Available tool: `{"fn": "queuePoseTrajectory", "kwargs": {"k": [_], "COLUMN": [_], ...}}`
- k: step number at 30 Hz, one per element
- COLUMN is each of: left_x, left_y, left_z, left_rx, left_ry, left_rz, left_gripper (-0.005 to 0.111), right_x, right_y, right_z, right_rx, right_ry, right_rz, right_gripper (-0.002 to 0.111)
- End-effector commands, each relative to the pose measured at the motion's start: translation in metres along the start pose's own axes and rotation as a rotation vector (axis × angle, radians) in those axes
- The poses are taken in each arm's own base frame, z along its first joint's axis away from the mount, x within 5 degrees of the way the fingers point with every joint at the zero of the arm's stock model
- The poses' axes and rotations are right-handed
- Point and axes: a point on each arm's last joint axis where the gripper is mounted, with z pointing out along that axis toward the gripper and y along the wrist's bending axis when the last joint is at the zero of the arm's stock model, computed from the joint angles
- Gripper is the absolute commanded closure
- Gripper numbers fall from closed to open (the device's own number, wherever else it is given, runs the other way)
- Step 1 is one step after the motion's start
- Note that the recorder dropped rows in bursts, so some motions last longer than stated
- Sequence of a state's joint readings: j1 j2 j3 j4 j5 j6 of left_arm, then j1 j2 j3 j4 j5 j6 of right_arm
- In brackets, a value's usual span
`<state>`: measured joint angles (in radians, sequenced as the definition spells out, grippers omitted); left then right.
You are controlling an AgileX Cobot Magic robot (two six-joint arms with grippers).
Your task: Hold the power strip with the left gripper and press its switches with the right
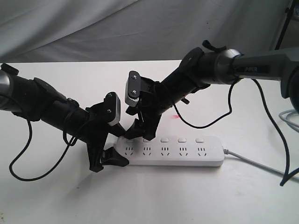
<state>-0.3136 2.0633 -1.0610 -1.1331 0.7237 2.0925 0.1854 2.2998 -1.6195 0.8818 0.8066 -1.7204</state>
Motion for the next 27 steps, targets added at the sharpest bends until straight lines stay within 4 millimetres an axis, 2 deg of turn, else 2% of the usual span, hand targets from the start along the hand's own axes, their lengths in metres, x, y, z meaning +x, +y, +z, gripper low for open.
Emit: {"fn": "queuePoseTrajectory", "kwargs": {"k": [1,4,11,27], "left_x": [-0.001,-0.001,-0.001,-0.001], "left_y": [0.001,0.001,0.001,0.001], "left_z": [0.001,0.001,0.001,0.001], "left_rx": [-0.013,-0.013,-0.013,-0.010], "left_ry": [0.001,0.001,0.001,0.006], "left_rz": [-0.001,-0.001,-0.001,0.007], "left_gripper": [0.107,0.107,0.107,0.107], "right_x": [0.021,0.027,0.021,-0.015], "right_y": [0.008,0.009,0.011,0.012], "right_z": [0.014,0.017,0.014,-0.028], "right_rx": [-0.014,0.011,-0.011,0.032], "right_ry": [0.090,0.109,0.064,-0.012], "right_rz": [-0.062,-0.069,-0.040,-0.020], "right_gripper": [0.037,0.037,0.037,0.037]}}
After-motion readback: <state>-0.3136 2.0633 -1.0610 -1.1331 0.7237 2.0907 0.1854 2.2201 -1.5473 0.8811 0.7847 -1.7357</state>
